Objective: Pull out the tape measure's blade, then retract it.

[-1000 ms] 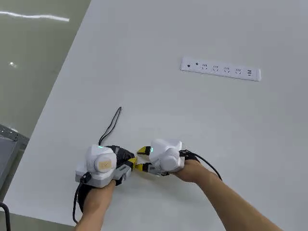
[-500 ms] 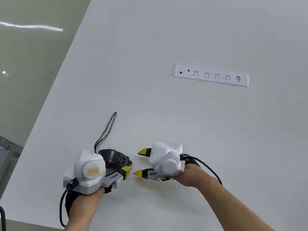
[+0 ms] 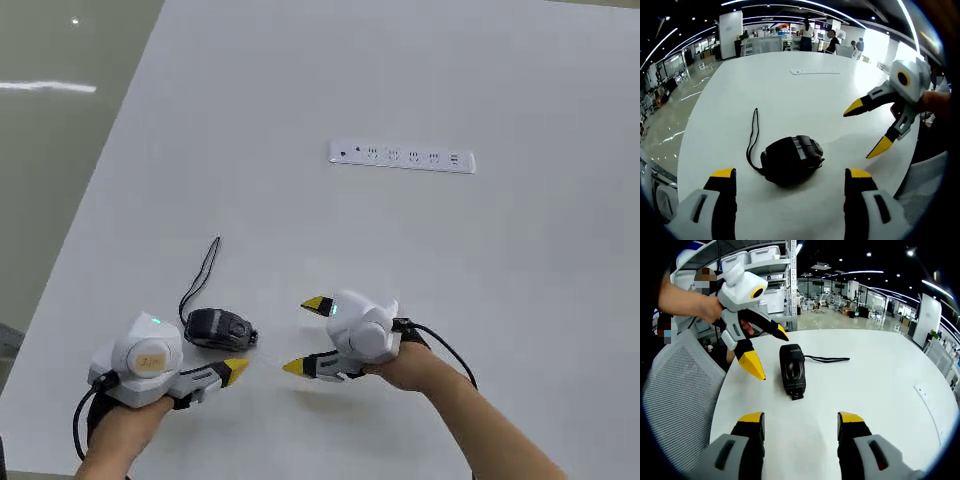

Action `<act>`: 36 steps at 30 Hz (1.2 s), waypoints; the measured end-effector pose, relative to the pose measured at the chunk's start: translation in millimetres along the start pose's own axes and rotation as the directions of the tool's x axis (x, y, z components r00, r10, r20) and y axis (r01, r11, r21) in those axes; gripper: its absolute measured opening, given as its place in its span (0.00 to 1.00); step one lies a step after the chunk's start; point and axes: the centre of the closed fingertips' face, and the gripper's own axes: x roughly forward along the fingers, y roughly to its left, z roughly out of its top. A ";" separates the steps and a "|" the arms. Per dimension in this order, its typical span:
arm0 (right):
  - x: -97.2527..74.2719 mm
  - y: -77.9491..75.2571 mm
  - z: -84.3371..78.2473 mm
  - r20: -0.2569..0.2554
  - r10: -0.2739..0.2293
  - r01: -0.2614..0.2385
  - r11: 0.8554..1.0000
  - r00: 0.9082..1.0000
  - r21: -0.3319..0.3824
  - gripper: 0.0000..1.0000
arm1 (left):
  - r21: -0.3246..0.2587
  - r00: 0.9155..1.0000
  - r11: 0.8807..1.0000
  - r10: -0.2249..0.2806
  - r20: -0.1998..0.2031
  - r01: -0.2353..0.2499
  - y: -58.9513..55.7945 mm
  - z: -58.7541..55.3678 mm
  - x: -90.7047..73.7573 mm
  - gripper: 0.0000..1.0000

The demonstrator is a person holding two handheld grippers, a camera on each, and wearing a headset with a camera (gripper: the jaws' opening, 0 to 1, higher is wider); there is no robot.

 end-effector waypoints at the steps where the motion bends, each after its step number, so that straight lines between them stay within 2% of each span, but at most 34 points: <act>1: -5.4 0.2 0.8 0.003 -0.011 0.011 1.000 1.000 0.014 0.61 | 0.008 1.000 1.000 -0.005 0.003 0.005 0.4 0.6 -1.7 0.92; 3: -16.6 0.7 2.2 0.018 -0.033 0.032 0.999 0.999 0.041 0.63 | 0.031 1.000 0.999 -0.022 0.013 0.022 -0.1 2.6 -6.1 0.95; 7: -36.3 6.3 -1.4 0.014 -0.059 0.058 0.996 0.998 0.073 0.71 | 0.055 0.997 0.996 -0.075 0.026 0.073 -6.0 5.7 -14.9 0.97; 15: -72.1 12.2 -9.4 0.016 -0.109 0.107 0.988 0.994 0.114 0.80 | 0.093 0.990 0.989 -0.124 0.071 0.117 -7.2 13.7 -34.8 0.99; 18: -85.9 14.7 -13.6 0.015 -0.128 0.125 0.985 0.992 0.115 0.82 | 0.115 0.987 0.983 -0.151 0.052 0.144 -12.9 10.9 -42.9 0.99; 22: -106.3 20.2 -19.9 0.029 -0.146 0.140 0.981 0.989 0.135 0.87 | 0.152 0.982 0.974 -0.180 0.066 0.168 -19.5 11.5 -55.1 0.99; 25: -120.9 22.5 -23.5 0.050 -0.165 0.154 0.973 0.985 0.172 0.90 | 0.187 0.979 0.966 -0.193 0.072 0.177 -23.0 9.5 -62.2 0.99; 27: -131.5 23.2 -28.5 0.045 -0.183 0.172 0.969 0.982 0.180 0.91 | 0.203 0.976 0.961 -0.206 0.076 0.187 -26.6 8.5 -67.9 0.99; 31: -146.4 24.9 -39.1 0.031 -0.206 0.196 0.960 0.978 0.200 0.94 | 0.205 0.973 0.960 -0.211 0.094 0.188 -28.6 7.5 -73.1 0.99; 36: -166.7 26.2 -47.0 0.031 -0.242 0.230 0.949 0.970 0.215 0.95 | 0.189 0.975 0.966 -0.198 0.102 0.177 -21.7 2.8 -78.0 0.99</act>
